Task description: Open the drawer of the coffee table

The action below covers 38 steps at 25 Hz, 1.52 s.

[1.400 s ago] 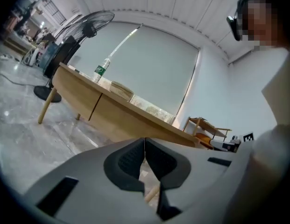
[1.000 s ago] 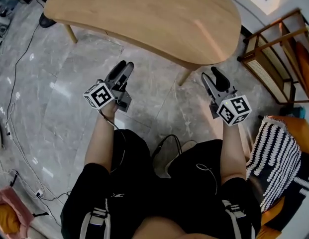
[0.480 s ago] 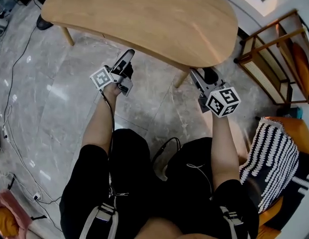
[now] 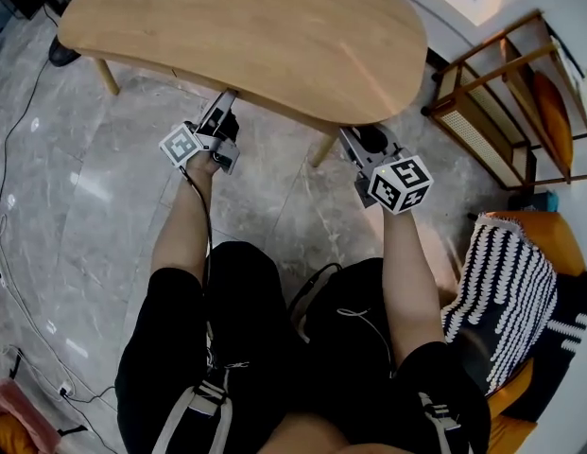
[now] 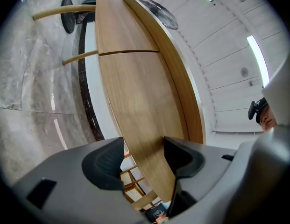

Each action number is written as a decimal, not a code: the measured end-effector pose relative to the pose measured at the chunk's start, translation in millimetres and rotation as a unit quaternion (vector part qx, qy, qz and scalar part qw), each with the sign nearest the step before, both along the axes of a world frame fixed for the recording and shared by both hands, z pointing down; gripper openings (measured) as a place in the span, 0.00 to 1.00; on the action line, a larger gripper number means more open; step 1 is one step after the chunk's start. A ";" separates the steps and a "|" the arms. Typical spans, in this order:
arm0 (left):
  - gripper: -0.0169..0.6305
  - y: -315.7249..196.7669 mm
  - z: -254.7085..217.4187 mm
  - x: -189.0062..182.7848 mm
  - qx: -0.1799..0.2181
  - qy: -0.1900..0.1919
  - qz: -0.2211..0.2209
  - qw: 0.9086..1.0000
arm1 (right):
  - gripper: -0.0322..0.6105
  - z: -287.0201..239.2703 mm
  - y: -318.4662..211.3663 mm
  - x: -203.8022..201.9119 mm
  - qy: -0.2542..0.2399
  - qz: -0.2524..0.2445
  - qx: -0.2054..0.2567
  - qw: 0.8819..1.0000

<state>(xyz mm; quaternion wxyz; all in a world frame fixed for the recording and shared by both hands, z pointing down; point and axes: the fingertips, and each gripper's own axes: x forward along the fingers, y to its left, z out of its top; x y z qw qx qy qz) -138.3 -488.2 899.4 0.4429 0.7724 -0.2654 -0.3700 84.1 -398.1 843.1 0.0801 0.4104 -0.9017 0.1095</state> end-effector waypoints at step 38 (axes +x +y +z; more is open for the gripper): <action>0.40 129.7 15.3 -51.7 -0.011 -0.044 0.024 0.999 | 0.20 4.6 137.0 -51.1 0.089 -0.311 -0.038 0.946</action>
